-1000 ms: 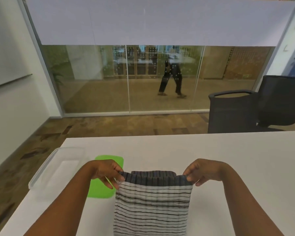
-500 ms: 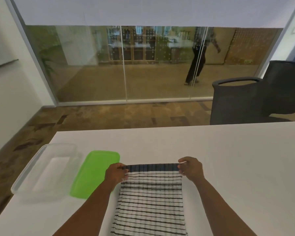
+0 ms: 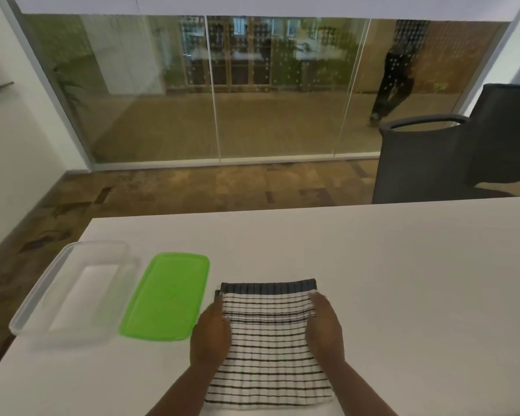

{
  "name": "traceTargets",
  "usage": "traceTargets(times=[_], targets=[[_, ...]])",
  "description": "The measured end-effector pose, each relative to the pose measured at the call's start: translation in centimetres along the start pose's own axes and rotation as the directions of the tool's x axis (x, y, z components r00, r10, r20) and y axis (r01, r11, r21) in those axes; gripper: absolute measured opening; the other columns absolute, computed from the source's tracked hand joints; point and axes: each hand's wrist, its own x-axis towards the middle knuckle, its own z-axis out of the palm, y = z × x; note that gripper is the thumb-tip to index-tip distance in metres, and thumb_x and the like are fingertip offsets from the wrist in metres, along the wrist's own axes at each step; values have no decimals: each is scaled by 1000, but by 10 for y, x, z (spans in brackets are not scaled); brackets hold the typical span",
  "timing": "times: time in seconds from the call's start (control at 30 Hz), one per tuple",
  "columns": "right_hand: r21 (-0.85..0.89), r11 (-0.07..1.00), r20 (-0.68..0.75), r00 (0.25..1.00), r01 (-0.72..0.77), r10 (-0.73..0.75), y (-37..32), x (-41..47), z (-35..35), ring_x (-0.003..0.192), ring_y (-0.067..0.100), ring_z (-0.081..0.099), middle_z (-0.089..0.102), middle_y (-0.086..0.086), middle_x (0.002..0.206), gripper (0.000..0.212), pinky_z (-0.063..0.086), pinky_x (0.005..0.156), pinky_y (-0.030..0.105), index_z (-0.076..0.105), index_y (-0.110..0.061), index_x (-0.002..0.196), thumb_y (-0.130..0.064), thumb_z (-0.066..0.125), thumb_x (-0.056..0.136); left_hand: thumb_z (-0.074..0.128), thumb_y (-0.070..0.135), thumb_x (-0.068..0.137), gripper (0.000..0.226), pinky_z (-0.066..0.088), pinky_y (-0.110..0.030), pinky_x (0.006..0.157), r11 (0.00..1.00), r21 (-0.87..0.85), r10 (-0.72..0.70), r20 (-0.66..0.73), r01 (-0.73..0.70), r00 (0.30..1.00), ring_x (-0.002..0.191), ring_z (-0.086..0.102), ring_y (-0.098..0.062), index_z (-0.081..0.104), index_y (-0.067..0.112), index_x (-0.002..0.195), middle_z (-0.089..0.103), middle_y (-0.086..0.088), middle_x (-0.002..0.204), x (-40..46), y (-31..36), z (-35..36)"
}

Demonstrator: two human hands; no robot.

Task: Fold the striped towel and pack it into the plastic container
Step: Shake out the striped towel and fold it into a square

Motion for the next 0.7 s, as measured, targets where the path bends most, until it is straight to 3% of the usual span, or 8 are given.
traceTargets(times=[0.07,0.13,0.2,0.23,0.3,0.37,0.47,0.7], targets=[[-199,973,56,992,118,-109,6,-12,13,127,-22,-25,-1,1,153,48,-17,113,18,15,-15,145,-19,25,98,34,19,97,56,17,-30,120,968,213,113,104,-133,988,147,18,-16,15,15,150,21,-3,158,-12,-7,11],[-228,964,70,990,137,-124,4,-25,24,116,-20,-43,-14,-1,150,53,-31,104,15,-3,-16,142,-22,26,99,31,23,98,56,15,-29,121,958,276,52,93,-76,994,147,13,-13,12,17,150,14,0,160,-17,-11,18],[-190,981,9,999,35,-34,-1,-35,28,136,-8,-23,-10,1,156,59,-21,111,18,-8,-18,143,-25,30,98,38,23,96,54,31,-33,113,978,177,-102,-43,109,994,141,30,-20,23,11,147,30,-8,153,-19,-9,17],[-126,991,-62,997,-48,40,-4,-36,29,144,4,-3,-1,4,158,61,-6,117,22,-1,-16,146,-24,36,97,42,22,95,50,38,-37,106,976,88,-190,-93,199,977,134,39,-25,32,9,143,40,-12,146,-19,-7,15],[3,970,-156,958,-242,239,-6,-31,26,139,27,28,25,15,153,61,24,114,34,17,-7,146,-22,47,94,50,20,93,38,43,-42,96,957,-53,-289,-99,285,952,119,50,-33,49,4,128,53,-18,128,-13,-7,11],[21,928,-130,919,-373,372,-7,-22,22,125,34,44,48,22,136,53,35,105,39,33,-3,140,-18,51,93,56,21,91,30,45,-41,90,942,-98,-327,-62,320,943,108,54,-35,57,1,113,57,-21,115,-8,-8,8],[133,943,-85,944,-306,318,-6,-12,18,110,34,57,63,22,118,33,43,96,36,56,1,122,-13,52,92,62,27,87,25,46,-36,86,925,-87,-372,-19,369,928,102,58,-33,60,4,98,56,-18,111,-5,-9,3],[230,956,-75,977,-180,202,-4,-10,13,109,30,61,66,16,118,30,45,96,32,60,-2,119,-13,48,94,46,21,95,17,47,-36,82,940,2,-342,-9,342,940,99,60,-34,48,7,85,63,-23,105,-4,-14,3]])
